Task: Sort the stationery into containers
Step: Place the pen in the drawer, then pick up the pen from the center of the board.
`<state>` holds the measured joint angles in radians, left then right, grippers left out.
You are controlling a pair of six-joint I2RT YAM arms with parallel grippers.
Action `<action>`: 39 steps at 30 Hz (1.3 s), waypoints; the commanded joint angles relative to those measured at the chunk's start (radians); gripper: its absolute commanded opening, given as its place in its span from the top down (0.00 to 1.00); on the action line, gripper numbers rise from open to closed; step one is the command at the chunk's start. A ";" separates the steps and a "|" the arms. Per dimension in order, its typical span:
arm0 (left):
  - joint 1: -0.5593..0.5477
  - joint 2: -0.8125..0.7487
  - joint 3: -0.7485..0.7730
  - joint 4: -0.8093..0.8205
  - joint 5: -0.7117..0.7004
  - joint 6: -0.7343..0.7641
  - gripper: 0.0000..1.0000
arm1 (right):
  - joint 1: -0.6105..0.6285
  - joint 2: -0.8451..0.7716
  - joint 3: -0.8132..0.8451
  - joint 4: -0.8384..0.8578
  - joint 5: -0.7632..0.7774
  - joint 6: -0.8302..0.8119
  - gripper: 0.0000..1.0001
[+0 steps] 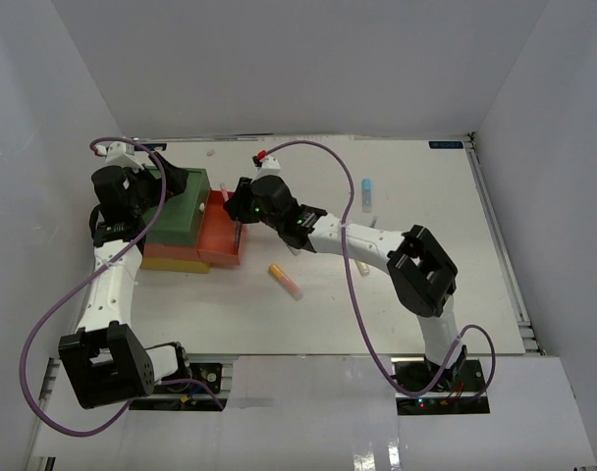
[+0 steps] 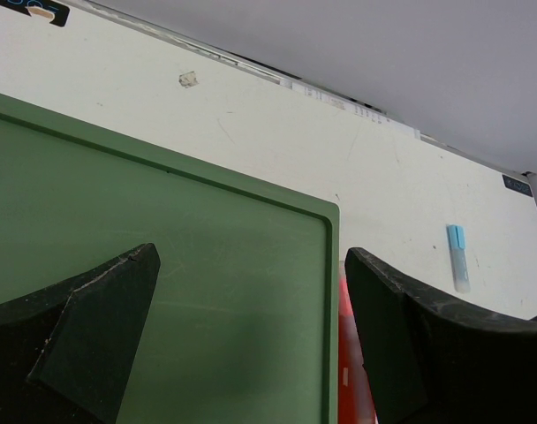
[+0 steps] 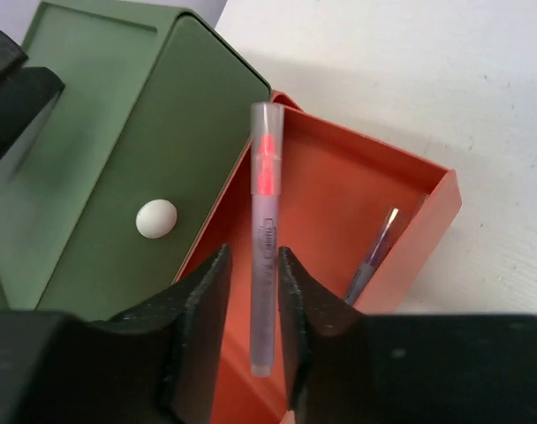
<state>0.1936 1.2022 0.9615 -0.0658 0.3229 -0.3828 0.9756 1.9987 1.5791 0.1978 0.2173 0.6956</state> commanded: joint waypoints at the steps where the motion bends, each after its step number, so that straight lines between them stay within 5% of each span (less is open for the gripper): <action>1: 0.000 -0.001 -0.040 -0.118 0.022 -0.018 0.02 | 0.003 -0.012 0.035 0.029 0.001 0.005 0.63; 5: -0.002 0.003 -0.040 -0.118 0.031 -0.019 0.02 | -0.001 -0.084 -0.048 0.029 0.077 -0.103 0.51; 13: 0.000 0.002 -0.040 -0.117 0.031 -0.019 0.02 | -0.142 -0.350 -0.390 -0.068 0.356 -0.257 0.50; 18: -0.002 0.000 -0.038 -0.117 0.038 -0.021 0.02 | -0.304 -0.459 -0.563 -0.150 0.375 -0.243 0.51; 31: 0.000 0.008 -0.038 -0.117 0.041 -0.024 0.02 | -0.454 -0.322 -0.602 -0.267 0.350 -0.196 0.55; 39: -0.002 0.008 -0.038 -0.117 0.041 -0.022 0.02 | -0.486 -0.216 -0.568 -0.267 0.318 -0.159 0.66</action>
<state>0.1936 1.2007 0.9588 -0.0647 0.3305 -0.3862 0.4999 1.7657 0.9703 -0.0708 0.5369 0.5064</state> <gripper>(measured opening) 0.979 0.344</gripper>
